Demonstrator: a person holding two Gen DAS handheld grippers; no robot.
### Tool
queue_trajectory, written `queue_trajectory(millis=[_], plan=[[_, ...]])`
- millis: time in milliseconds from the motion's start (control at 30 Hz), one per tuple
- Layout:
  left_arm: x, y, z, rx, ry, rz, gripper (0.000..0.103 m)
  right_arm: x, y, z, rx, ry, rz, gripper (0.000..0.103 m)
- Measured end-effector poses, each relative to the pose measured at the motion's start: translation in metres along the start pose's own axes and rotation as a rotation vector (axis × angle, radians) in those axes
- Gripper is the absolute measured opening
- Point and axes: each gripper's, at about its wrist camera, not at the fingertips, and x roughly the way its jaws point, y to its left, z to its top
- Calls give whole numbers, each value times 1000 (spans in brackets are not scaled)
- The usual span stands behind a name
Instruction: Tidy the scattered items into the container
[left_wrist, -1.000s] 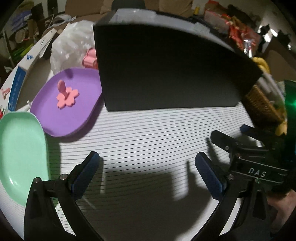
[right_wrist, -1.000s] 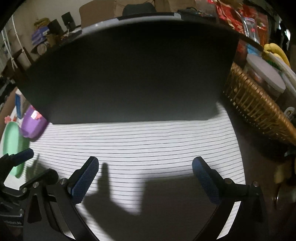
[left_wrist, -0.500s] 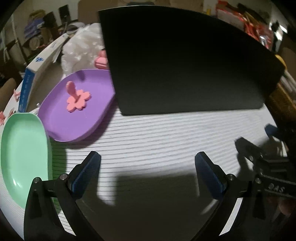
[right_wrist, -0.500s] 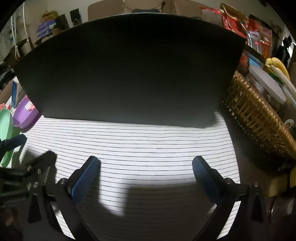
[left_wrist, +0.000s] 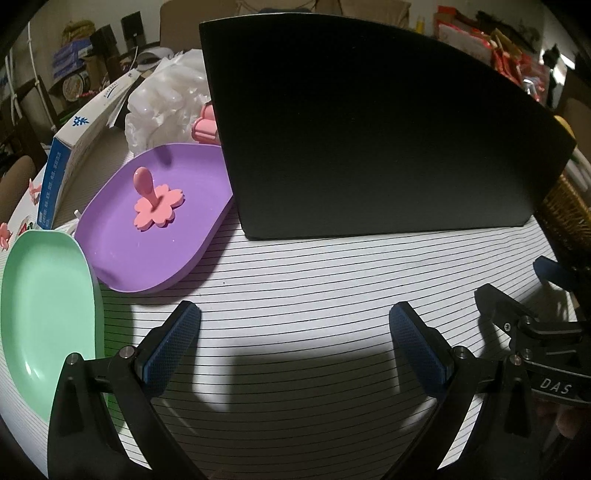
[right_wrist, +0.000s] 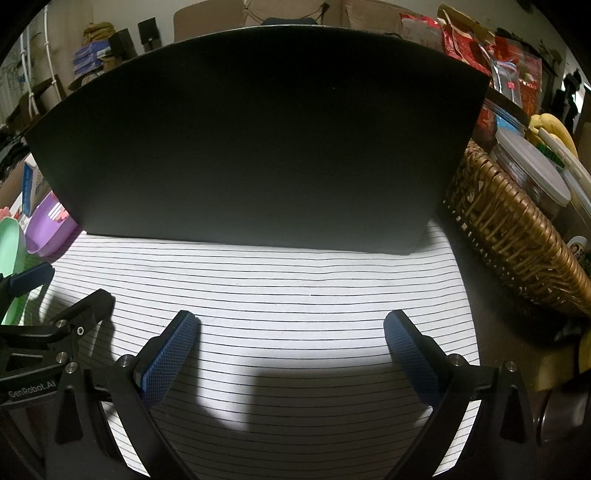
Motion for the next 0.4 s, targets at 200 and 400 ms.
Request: queue_trajectory(millis=[200,400], plan=[[0,0,0,0,0,0,103,0,-1,1,0,0,0,103],[0,0,-1,0,0,0,103,1,-1,1,0,0,1,103]])
